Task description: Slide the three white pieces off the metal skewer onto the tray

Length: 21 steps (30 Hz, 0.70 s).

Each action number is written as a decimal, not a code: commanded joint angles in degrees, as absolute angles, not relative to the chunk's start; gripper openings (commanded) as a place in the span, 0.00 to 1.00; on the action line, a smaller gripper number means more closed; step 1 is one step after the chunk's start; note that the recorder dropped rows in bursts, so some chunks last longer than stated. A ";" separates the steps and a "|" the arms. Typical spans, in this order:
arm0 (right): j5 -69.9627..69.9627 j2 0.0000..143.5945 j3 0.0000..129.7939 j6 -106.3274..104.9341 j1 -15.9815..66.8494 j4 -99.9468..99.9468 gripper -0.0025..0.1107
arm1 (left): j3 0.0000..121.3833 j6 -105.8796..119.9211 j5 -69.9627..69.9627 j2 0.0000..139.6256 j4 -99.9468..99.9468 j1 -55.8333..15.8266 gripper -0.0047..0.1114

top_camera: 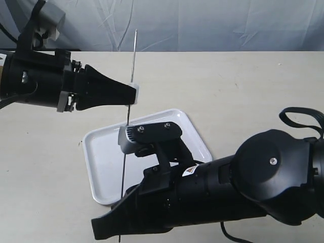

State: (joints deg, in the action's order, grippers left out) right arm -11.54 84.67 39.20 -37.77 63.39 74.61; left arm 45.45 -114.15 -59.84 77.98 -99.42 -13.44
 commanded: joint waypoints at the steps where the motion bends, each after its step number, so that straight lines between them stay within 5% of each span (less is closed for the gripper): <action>1: -11.66 84.24 39.30 -38.82 63.35 73.97 0.02 | 45.09 -111.93 -58.97 78.76 -97.88 -13.83 0.29; 21: -10.72 84.24 39.30 -38.72 63.35 73.62 0.02 | 45.73 -111.95 -62.18 74.30 -99.95 -11.17 0.29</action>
State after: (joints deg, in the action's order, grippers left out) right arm -11.66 84.67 39.20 -38.08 63.39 74.17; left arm 45.45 -112.08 -61.18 76.80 -99.50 -12.23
